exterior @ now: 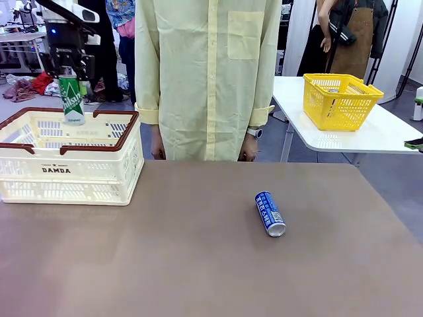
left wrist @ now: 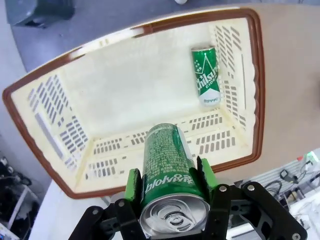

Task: Place the drinks into the Shopping basket.
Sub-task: Pick up one drink and place it into the Shopping basket.

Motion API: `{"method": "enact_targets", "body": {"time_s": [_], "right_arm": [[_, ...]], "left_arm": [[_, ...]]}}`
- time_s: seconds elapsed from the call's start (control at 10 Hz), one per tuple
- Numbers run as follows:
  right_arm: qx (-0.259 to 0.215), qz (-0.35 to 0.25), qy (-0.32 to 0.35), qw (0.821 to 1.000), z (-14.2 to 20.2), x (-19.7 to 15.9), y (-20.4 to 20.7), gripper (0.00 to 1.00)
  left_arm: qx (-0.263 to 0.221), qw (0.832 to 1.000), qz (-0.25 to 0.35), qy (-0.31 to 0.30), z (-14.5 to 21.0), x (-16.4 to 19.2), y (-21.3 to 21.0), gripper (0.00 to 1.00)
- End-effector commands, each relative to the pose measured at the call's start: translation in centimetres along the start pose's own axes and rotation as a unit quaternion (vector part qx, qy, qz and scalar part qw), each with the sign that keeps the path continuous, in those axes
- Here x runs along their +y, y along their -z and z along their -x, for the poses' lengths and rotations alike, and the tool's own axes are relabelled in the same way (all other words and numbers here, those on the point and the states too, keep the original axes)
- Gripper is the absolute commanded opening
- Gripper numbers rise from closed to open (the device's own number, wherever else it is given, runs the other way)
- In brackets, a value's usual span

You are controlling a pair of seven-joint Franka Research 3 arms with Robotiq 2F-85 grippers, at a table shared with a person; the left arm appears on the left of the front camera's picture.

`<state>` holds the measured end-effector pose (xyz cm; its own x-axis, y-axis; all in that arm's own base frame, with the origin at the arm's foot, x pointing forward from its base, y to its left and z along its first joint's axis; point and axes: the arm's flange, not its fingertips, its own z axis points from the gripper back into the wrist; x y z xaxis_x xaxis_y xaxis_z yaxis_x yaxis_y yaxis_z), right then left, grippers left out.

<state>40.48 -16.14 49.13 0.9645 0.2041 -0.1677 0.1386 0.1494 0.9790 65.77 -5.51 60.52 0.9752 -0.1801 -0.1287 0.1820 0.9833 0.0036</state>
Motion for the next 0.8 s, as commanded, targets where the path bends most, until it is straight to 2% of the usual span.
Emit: {"method": "enact_targets", "body": {"time_s": [0.0, 0.3, 0.6, 0.7], "right_arm": [[-0.003, -0.005, 0.007, 1.0, -0.2, 0.7, 0.1, 1.0], [-0.003, -0.005, 0.007, 1.0, -0.2, 0.7, 0.1, 1.0], [-0.003, -0.005, 0.007, 1.0, -0.2, 0.7, 0.1, 1.0], [-0.003, -0.005, 0.007, 1.0, -0.2, 0.7, 0.1, 1.0]], "left_arm": [[-0.015, 0.998, 0.022, 0.063, 2.8, 0.8, 3.7, 0.0], [-0.047, 0.997, 0.025, 0.058, 7.0, 2.6, 7.6, 0.0], [-0.11, 0.992, 0.055, 0.035, 7.3, 2.6, 12.2, 0.0], [-0.116, 0.991, 0.053, 0.042, 6.8, 2.2, 13.3, 0.0]]}}
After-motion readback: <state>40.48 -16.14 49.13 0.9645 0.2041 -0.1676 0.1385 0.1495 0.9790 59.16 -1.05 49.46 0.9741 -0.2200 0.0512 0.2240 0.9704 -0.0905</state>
